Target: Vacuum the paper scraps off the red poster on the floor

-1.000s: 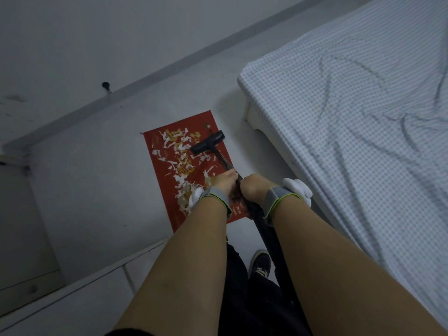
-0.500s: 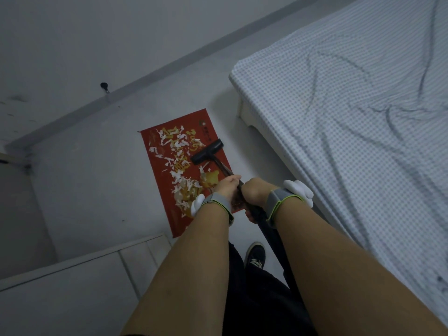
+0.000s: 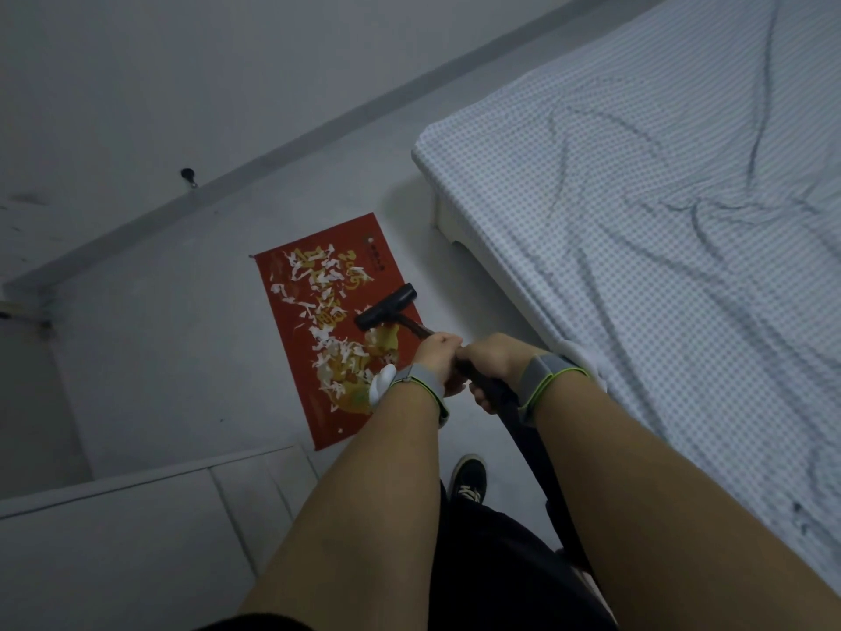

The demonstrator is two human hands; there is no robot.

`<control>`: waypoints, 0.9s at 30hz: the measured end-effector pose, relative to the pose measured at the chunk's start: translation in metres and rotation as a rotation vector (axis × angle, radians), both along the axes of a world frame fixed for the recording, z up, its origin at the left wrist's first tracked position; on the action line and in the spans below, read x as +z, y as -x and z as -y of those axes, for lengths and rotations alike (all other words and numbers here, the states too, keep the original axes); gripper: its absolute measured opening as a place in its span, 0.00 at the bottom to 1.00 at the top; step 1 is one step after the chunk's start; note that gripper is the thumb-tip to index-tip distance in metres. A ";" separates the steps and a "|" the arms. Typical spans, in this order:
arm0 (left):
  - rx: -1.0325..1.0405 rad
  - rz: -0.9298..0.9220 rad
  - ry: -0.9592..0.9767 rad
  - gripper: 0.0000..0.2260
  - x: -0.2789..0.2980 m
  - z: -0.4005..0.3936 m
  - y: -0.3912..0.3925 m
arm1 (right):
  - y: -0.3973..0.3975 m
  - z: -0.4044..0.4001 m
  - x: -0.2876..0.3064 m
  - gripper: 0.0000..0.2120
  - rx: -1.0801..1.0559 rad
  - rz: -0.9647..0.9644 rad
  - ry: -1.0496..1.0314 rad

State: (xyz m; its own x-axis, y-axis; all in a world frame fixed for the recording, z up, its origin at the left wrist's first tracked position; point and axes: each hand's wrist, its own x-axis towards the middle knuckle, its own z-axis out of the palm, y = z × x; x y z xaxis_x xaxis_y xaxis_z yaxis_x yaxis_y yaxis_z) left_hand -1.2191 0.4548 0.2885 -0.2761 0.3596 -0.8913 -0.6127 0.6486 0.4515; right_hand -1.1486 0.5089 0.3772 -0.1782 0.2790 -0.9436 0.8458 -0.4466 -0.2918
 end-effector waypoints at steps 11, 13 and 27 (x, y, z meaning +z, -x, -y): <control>-0.043 -0.155 -0.126 0.08 0.006 -0.026 0.033 | 0.024 -0.028 0.000 0.15 0.032 -0.103 -0.073; -0.030 -0.142 -0.123 0.06 0.003 -0.028 0.047 | 0.040 -0.031 -0.009 0.16 0.047 -0.105 -0.089; -0.064 -0.163 -0.033 0.13 -0.033 -0.031 0.155 | 0.149 -0.033 -0.047 0.09 0.064 -0.120 -0.145</control>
State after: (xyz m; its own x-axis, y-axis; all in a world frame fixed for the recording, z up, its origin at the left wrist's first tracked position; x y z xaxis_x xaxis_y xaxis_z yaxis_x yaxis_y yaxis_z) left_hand -1.3736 0.4855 0.2551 -0.3919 0.4090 -0.8241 -0.4875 0.6673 0.5631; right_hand -1.2972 0.5418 0.3305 -0.3087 0.3951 -0.8652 0.8266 -0.3386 -0.4496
